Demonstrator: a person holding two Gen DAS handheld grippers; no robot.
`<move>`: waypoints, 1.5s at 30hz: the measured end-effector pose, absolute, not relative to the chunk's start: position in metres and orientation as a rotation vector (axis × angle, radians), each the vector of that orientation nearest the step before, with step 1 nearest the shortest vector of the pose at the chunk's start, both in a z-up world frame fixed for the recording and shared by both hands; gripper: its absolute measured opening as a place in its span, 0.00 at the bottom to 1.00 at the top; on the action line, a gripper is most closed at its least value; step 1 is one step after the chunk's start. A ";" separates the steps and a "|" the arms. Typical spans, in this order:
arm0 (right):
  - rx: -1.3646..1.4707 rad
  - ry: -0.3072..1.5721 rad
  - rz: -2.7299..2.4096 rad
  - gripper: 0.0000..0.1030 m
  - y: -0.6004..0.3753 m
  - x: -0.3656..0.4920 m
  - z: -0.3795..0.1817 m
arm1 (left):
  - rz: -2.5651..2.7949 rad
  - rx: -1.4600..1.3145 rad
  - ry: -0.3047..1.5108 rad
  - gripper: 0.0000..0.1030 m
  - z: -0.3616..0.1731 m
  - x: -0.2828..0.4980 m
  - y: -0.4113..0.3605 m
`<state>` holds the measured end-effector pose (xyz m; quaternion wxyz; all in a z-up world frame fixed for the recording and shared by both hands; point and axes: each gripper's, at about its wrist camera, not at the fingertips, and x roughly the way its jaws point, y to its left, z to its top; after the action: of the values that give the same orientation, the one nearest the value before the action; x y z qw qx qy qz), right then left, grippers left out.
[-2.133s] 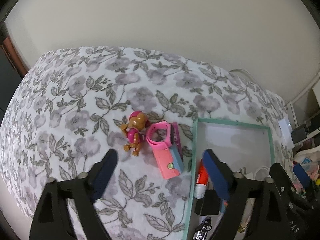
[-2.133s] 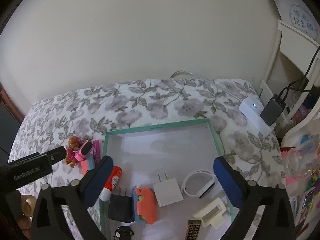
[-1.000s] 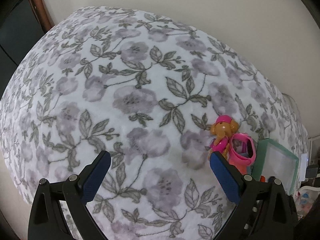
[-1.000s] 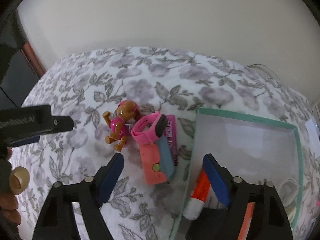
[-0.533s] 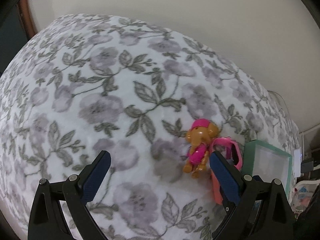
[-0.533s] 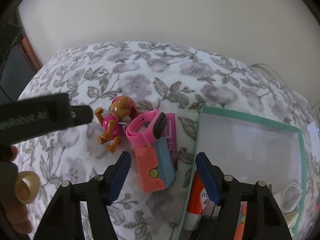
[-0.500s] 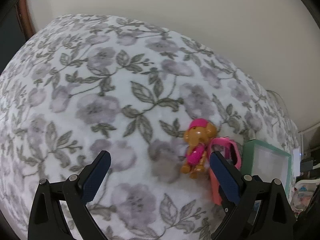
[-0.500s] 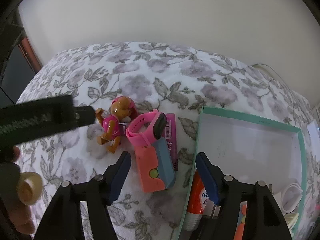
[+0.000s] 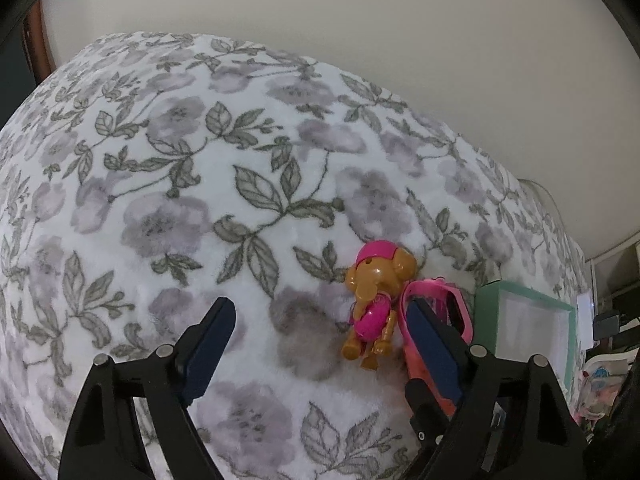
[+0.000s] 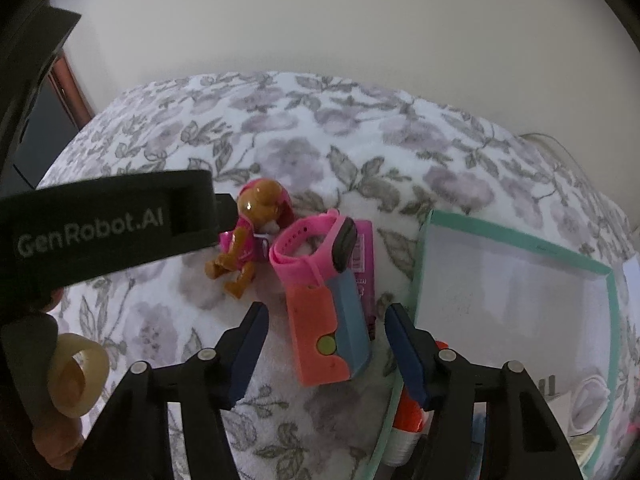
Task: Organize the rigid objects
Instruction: 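Grasp the pink-orange dog figurine with left tool while right tool grasps orange-blue toy, then carry figurine and orange-blue toy into the tray and open both tools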
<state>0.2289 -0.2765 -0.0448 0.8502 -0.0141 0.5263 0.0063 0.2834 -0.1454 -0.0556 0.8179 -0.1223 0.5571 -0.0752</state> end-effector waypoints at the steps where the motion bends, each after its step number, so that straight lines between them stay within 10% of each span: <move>1: -0.029 1.112 0.012 0.62 -0.277 0.229 -0.046 | -0.165 -0.258 1.187 0.85 -0.057 0.284 -0.147; 21: -0.084 1.120 0.017 0.52 -0.270 0.229 -0.056 | -0.219 -0.224 1.195 0.52 -0.067 0.285 -0.163; 26: -0.077 1.123 0.013 0.45 -0.274 0.227 -0.054 | -0.261 -0.260 1.194 0.25 -0.064 0.284 -0.163; 45: -0.040 1.187 0.058 0.41 -0.275 0.223 -0.048 | -0.172 -0.070 1.333 0.25 -0.053 0.281 -0.168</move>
<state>0.2227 -0.2748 -0.0480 0.8284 -0.0188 0.5592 0.0273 0.2810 -0.1678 -0.0534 0.7820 -0.0322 0.6173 -0.0799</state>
